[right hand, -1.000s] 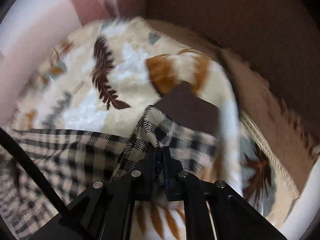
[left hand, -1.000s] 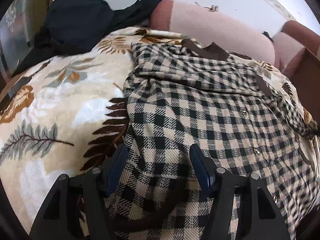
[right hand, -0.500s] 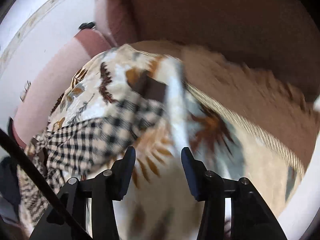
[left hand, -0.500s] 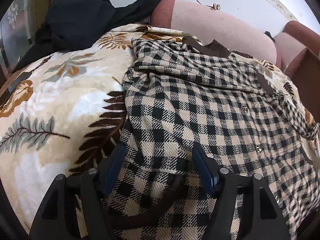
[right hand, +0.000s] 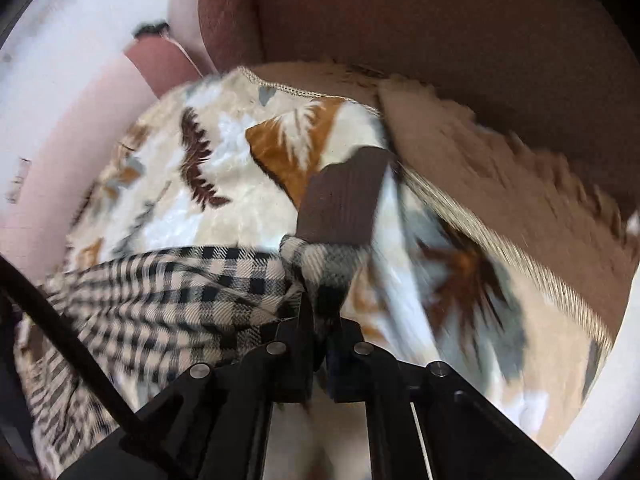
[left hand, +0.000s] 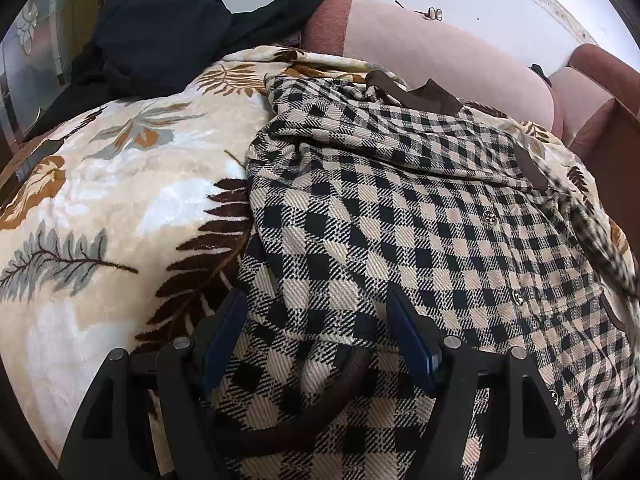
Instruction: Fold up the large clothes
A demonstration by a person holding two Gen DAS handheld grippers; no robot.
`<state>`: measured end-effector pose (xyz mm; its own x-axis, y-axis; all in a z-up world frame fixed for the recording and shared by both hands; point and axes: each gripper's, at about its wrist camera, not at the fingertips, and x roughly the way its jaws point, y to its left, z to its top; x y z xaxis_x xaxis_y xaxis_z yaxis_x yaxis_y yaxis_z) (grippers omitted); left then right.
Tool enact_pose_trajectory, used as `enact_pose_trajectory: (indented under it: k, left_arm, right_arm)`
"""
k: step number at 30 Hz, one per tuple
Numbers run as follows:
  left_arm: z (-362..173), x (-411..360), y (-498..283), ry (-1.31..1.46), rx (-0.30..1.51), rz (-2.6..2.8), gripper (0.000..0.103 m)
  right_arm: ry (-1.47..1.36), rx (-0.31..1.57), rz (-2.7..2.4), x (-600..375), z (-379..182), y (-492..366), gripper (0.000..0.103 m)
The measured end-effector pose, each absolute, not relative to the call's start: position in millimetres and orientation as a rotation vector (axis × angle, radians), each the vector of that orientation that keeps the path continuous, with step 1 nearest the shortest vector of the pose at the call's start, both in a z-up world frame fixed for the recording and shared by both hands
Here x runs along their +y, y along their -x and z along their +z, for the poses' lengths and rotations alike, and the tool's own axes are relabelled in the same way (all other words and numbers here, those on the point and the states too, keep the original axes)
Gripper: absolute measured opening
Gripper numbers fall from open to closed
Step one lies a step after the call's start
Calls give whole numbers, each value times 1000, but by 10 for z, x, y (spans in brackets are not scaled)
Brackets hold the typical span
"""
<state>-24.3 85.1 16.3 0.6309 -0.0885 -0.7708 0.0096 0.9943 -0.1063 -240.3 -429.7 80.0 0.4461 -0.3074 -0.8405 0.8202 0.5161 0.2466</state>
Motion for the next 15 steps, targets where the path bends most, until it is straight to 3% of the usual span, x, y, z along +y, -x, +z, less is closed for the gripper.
enact_pose_trajectory:
  k: [4, 7, 9, 13, 15]
  left_arm:
    - [154, 831, 258, 77, 879, -52, 71]
    - [144, 823, 262, 62, 874, -48, 71]
    - [140, 815, 264, 53, 873, -47, 71]
    - [136, 813, 259, 53, 874, -48, 72]
    - [135, 811, 257, 52, 875, -47, 73]
  right_arm:
    - [-870, 780, -671, -4157, 476, 2877, 10]
    - [-932, 673, -649, -4074, 468, 3144, 20]
    - [-912, 663, -634, -4016, 480, 3166, 34]
    - [-820, 695, -678, -4000, 543, 2984, 40]
    - [-801, 685, -723, -4074, 577, 2870, 51]
